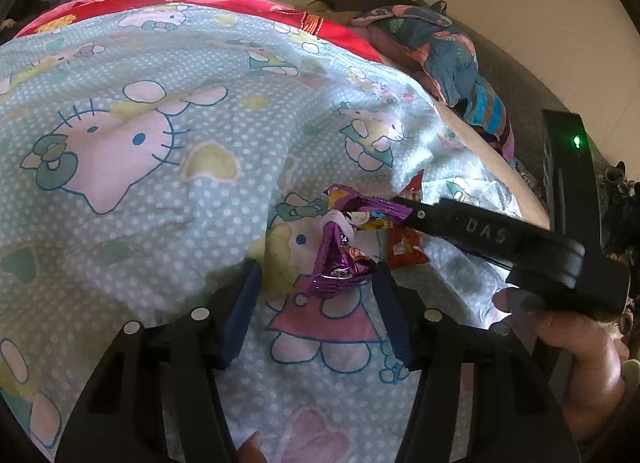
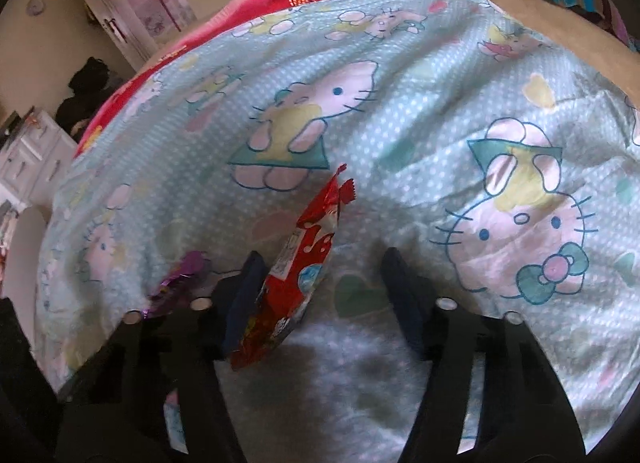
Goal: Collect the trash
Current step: 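Grasp the red chip bag with the right tool while the left tool grasps the purple wrapper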
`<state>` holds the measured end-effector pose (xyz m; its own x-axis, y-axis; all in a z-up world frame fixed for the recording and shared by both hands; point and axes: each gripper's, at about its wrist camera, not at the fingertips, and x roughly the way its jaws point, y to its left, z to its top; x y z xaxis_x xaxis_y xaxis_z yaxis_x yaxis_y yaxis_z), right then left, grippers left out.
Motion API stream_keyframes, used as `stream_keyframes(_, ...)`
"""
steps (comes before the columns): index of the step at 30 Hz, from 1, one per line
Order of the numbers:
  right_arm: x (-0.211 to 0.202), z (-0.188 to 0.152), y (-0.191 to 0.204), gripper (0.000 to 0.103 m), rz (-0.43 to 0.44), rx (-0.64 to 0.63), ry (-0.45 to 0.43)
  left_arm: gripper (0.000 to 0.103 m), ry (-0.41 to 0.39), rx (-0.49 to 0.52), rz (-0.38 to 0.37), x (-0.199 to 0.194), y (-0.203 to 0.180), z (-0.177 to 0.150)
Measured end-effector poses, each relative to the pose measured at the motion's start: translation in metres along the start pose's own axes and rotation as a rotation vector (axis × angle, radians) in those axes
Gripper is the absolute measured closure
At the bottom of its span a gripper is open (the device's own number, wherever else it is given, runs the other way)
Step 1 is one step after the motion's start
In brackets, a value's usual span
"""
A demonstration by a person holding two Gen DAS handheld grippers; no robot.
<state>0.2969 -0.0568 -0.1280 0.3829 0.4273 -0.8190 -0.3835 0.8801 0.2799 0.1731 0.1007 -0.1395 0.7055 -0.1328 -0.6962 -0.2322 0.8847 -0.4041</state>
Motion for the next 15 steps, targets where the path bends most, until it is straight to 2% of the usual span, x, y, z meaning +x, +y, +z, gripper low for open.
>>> stream_keyframes(2,-0.003,-0.003,-0.004,0.079,-0.013,0.002,-0.016,0.050,0.000,-0.002,0.001,0.001,0.001,0.000)
stream_keyframes(4,-0.010,-0.008,-0.011,0.084,-0.004,0.020,-0.030,0.053,0.000,-0.004,0.003,0.002,0.001,0.001)
stream_keyframes(6,-0.020,-0.013,-0.018,0.084,0.002,0.040,-0.047,0.059,-0.002,-0.013,0.005,0.001,0.003,0.001)
stream_keyframes(8,-0.032,-0.018,-0.023,0.084,0.001,0.046,-0.074,0.071,-0.003,-0.020,-0.005,-0.001,0.005,0.002)
stream_keyframes(12,-0.055,-0.027,-0.031,0.084,0.006,0.046,-0.108,0.075,-0.004,-0.012,-0.009,-0.007,0.004,0.000)
stream_keyframes(13,-0.061,-0.030,-0.033,0.084,0.008,0.043,-0.117,0.081,-0.004,-0.012,-0.012,-0.009,0.004,0.000)
stream_keyframes(15,-0.073,-0.033,-0.035,0.084,0.006,0.033,-0.137,0.083,-0.009,-0.011,-0.016,-0.015,0.002,-0.001)
